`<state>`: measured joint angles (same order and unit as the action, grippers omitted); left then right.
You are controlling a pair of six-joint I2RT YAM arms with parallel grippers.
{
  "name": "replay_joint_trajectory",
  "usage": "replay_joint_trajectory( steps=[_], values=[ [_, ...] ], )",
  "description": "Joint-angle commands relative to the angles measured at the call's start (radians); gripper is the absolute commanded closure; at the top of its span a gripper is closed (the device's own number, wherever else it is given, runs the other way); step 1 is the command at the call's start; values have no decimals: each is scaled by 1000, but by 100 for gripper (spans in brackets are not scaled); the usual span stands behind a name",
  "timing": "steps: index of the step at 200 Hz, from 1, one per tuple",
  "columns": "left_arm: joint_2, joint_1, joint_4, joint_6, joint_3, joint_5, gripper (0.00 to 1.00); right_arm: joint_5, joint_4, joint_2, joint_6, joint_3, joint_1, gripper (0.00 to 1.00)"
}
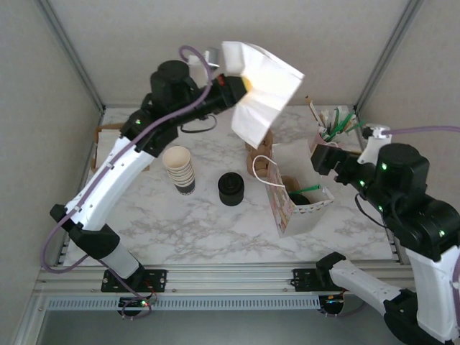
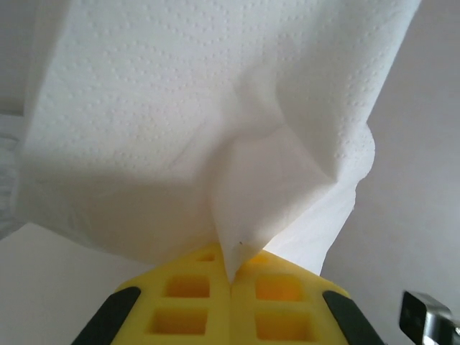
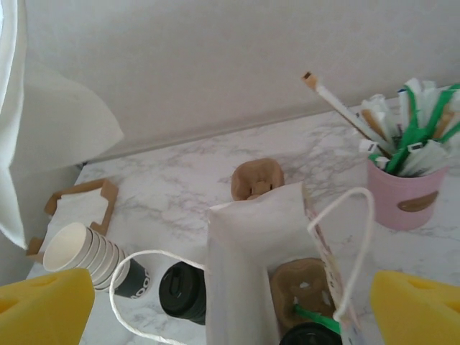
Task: Pack the takeout coffee
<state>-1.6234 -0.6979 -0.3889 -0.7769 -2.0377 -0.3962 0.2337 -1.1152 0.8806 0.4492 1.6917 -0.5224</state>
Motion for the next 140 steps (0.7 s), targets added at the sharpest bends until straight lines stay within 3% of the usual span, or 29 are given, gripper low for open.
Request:
replay_joint_trajectory(
  steps=[1,51,82,140],
  values=[
    [-43,-80,92,-33,-44,26,100,62,-39,-39,28,-5,-5,1],
    [-107,-216,187,-72,-13,65,100,41,-93,-97,46,39,-5,2],
    [-135,-251,249,-104,35,77,100,-40,-100,-107,49,69,-5,6],
    [-131,-305,391,-196,224,97,100,-13,-188,-78,65,94,-4,7]
  ],
)
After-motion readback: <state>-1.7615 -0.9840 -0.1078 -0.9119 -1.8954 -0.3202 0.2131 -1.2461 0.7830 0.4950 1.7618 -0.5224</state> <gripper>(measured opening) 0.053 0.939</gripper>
